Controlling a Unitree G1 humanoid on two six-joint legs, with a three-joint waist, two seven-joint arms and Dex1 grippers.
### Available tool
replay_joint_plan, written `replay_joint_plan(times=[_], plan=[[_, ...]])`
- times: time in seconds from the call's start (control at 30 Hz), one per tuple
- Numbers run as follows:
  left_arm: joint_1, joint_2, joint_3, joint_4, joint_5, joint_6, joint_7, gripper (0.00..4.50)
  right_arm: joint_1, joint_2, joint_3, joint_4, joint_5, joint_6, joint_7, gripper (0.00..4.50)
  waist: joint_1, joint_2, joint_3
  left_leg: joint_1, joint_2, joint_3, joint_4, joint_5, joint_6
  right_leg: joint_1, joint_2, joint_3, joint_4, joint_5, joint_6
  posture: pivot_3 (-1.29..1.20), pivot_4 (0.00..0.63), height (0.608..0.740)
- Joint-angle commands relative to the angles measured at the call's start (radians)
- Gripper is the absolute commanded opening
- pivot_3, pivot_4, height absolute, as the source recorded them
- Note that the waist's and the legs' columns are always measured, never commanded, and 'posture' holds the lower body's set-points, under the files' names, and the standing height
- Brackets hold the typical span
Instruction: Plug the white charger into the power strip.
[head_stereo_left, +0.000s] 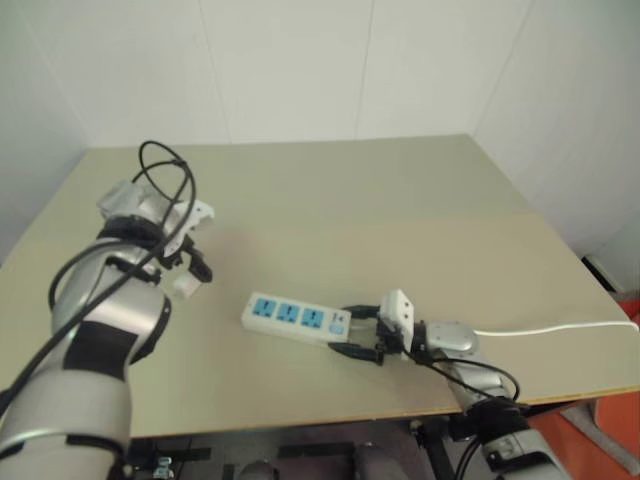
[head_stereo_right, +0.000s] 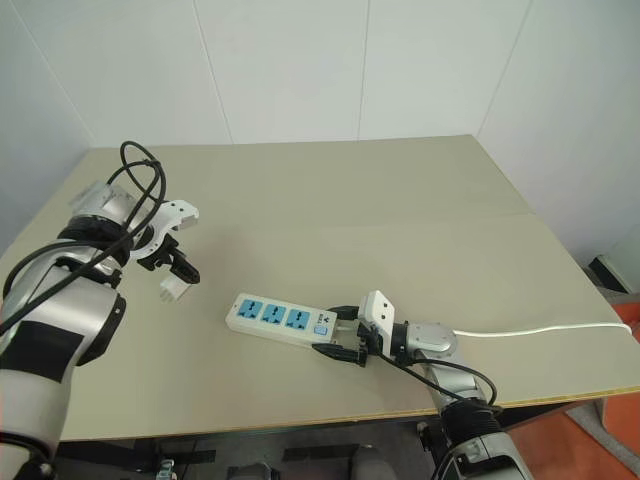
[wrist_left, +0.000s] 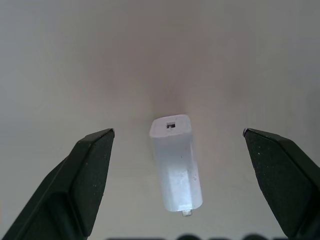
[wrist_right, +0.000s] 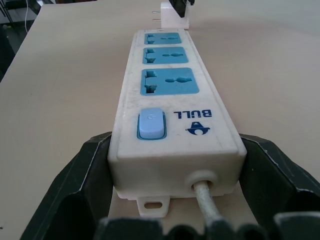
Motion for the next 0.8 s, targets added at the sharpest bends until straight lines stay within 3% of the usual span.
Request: replay_joint_plan(times=[0.03,0.3,0.43,0.7,0.8], plan=[[0.004,0.003,0.021,0.009,0.027,-0.002,0.004,4.5,0.003,0.01,0.031,-0.006,-0.017,0.016,-0.006,3.43,0.0,0.0,0.0,0.0,0.0,0.0,0.0,0.0,0.0,0.0,0.0,0.0,0.0,0.0,0.0,0.0,0.15,0.74],[0.026,-0.012,0.056,0.018,0.032,-0.007,0.055,4.5,0.009,0.009,0.033,-0.017,-0.021,0.02,-0.016,3.43,0.0,0.0,0.0,0.0,0.0,0.0,0.0,0.0,0.0,0.0,0.0,0.0,0.0,0.0,0.0,0.0,0.15,0.74],[0.032,-0.019,0.072,0.024,0.034,-0.006,0.059,3.63,0.012,0.002,0.035,-0.022,-0.023,0.025,-0.022,3.43,0.0,0.0,0.0,0.0,0.0,0.0,0.0,0.0,0.0,0.0,0.0,0.0,0.0,0.0,0.0,0.0,0.15,0.74],[0.042,-0.029,0.096,0.029,0.04,-0.008,0.083,1.0,0.013,0.0,0.036,-0.017,-0.028,0.025,-0.038,3.43,0.0,0.0,0.0,0.0,0.0,0.0,0.0,0.0,0.0,0.0,0.0,0.0,0.001,0.0,0.0,0.0,0.15,0.74],[0.051,-0.031,0.104,0.029,0.045,-0.017,0.092,0.99,0.013,0.001,0.038,-0.02,-0.027,0.029,-0.041,3.43,0.0,0.0,0.0,0.001,0.0,0.0,0.0,0.0,0.0,0.0,0.0,0.0,0.001,0.0,0.0,0.0,0.15,0.74]])
